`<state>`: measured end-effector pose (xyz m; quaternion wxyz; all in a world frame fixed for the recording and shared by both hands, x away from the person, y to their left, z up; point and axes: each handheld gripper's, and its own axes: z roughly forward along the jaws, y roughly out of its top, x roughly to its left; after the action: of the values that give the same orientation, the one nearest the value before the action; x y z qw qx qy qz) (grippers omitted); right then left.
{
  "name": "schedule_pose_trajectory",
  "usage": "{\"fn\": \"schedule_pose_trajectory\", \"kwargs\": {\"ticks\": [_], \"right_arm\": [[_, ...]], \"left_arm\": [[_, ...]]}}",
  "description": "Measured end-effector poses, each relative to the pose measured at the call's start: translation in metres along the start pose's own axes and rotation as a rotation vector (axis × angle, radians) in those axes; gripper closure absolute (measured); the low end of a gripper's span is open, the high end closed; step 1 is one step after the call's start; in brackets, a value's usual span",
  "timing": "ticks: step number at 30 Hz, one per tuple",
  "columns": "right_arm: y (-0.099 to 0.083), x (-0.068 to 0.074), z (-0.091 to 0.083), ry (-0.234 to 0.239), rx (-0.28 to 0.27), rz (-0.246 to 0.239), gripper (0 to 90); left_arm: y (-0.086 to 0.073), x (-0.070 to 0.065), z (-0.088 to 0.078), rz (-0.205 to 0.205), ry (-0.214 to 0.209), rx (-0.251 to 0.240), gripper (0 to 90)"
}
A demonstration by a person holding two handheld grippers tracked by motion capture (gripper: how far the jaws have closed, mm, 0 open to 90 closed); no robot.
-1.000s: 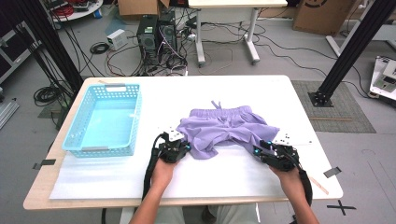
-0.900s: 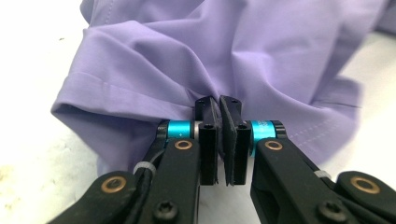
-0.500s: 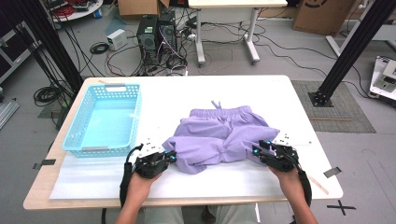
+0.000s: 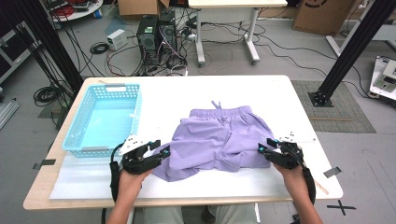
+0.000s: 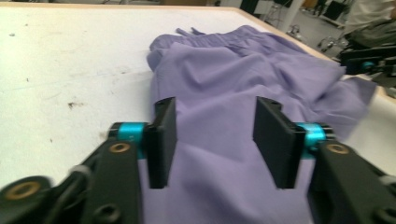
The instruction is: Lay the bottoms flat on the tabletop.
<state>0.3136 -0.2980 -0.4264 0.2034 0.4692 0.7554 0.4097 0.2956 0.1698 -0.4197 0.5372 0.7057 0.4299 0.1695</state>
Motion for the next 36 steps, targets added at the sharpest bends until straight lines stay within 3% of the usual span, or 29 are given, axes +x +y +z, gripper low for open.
{"fn": "schedule_pose_trajectory", "kwargs": {"ticks": [4, 6, 12, 18, 23, 27, 31, 36], "right_arm": [[0.011, -0.01, 0.008, -0.018, 0.009, 0.014, 47.8], [0.016, -0.013, 0.01, -0.024, 0.012, 0.008, 47.3], [0.024, -0.019, 0.008, -0.051, 0.027, -0.007, 46.9], [0.02, -0.024, 0.005, -0.06, 0.032, 0.012, 48.5], [0.022, -0.025, 0.001, -0.048, 0.04, -0.009, 46.9], [0.028, -0.031, 0.002, -0.058, 0.019, -0.013, 42.6], [0.033, -0.041, 0.013, -0.036, 0.037, -0.007, 41.0], [0.036, -0.045, 0.008, -0.016, 0.041, -0.041, 40.8]], "left_arm": [[0.01, 0.005, 0.027, 0.035, 0.025, 0.045, 42.4], [0.017, 0.005, 0.038, 0.032, 0.031, 0.054, 42.3], [0.027, 0.005, 0.055, 0.042, 0.061, 0.064, 40.3], [0.028, 0.001, 0.06, 0.036, 0.056, 0.056, 38.3], [0.031, 0.002, 0.056, 0.022, 0.042, -0.02, 21.7], [0.032, 0.007, 0.062, 0.03, 0.022, -0.022, 19.2], [0.031, 0.015, 0.068, -0.004, 0.046, 0.008, 19.2], [0.039, 0.007, 0.07, 0.048, 0.033, 0.004, 20.0]]}}
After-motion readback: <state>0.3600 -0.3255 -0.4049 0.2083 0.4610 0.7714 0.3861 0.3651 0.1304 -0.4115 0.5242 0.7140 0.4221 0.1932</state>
